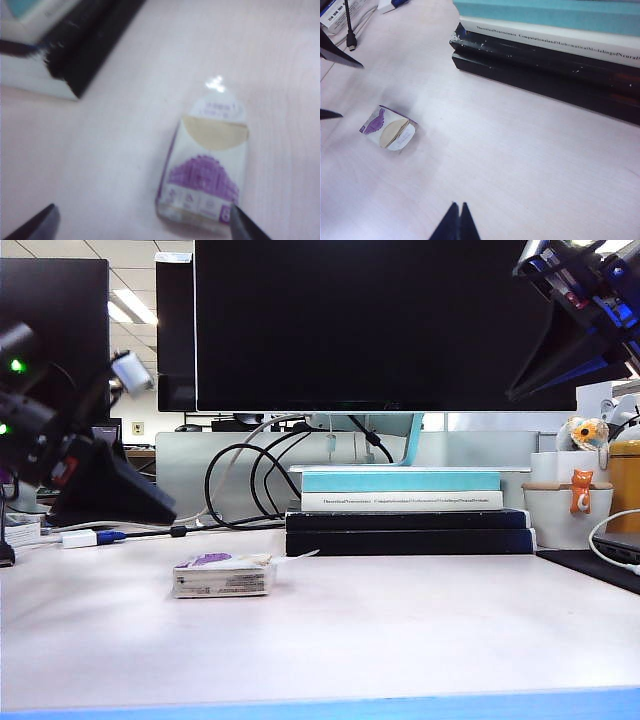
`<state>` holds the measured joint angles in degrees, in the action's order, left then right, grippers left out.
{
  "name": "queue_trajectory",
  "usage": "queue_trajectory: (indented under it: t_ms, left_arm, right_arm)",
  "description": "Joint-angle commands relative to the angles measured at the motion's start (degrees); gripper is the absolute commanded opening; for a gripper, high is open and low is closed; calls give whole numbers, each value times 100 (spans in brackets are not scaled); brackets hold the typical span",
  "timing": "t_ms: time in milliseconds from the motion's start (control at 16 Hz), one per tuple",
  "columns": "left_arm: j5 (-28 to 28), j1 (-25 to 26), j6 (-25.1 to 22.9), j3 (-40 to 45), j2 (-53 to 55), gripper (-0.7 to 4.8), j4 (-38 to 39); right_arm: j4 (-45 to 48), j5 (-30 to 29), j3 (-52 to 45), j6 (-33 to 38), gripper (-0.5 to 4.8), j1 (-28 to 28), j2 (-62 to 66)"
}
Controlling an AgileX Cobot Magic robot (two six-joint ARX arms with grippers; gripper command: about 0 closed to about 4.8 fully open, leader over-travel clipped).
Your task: Pick up a packet of tissues from the table with the left hand, then take a tissue from it with the right hand.
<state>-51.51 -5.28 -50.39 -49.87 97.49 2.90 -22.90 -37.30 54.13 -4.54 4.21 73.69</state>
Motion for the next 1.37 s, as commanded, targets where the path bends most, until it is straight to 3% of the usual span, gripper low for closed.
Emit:
queue_trajectory:
  t_ms: [62,250,874,1124,1187,1374]
  left_arm:
    - [-105,-22,-48,-44,26,479,42]
    - [-299,-44,-44,-44,26,479,76]
    - [-96,-258,-173,-52,275,479,212]
    - [361,-553,-334,-92,398,479,208]
    - [866,-619,-365,-111,448,479,221]
    - [892,-636,-385,-146,586,479,262]
  right_arm:
    - [83,-39,26,-2,-8,4,-9]
    - [85,-37,26,-7,-8,4,-7]
    - [96,-192,26,-24,-8,4,59]
    - [179,-249,26,-22,-8,2,74]
    - [181,-273,26,-20,-8,2,94]
    - [195,-275,26,-22,-8,2,131]
